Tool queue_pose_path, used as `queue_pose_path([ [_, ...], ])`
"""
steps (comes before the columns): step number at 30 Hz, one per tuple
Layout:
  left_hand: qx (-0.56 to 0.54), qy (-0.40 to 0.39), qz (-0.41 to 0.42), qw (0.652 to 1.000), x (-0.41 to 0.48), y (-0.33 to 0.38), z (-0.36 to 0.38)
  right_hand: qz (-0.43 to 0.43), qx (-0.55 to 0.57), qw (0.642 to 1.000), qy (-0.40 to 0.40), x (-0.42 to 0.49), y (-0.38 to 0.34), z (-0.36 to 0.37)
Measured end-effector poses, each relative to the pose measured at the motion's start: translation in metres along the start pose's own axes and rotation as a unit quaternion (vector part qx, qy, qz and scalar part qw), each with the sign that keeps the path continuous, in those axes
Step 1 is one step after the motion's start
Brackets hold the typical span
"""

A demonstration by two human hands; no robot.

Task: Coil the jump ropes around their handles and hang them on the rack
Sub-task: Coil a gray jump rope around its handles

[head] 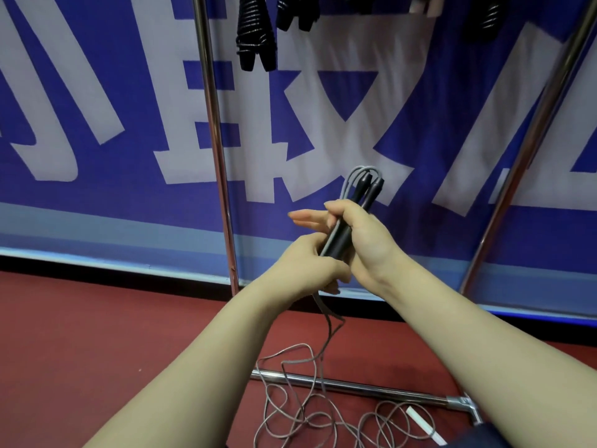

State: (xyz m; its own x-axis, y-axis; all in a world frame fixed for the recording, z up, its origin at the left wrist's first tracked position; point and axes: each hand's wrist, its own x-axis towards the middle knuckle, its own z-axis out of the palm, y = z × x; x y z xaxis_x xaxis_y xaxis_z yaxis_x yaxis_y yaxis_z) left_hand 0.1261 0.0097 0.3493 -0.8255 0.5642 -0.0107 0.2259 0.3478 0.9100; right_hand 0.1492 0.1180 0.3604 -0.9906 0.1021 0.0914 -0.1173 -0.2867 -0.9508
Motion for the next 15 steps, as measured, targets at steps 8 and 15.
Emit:
queue_pose_path([
  [8, 0.099, 0.079, 0.010, 0.992, 0.001, 0.006, 0.004, 0.047, 0.017, 0.999, 0.000, 0.003, -0.003, -0.008],
  [15, 0.298, 0.112, -0.037, 0.947, 0.002, -0.016, -0.029, 0.084, -0.118, 0.983, 0.111, 0.004, 0.008, -0.024],
])
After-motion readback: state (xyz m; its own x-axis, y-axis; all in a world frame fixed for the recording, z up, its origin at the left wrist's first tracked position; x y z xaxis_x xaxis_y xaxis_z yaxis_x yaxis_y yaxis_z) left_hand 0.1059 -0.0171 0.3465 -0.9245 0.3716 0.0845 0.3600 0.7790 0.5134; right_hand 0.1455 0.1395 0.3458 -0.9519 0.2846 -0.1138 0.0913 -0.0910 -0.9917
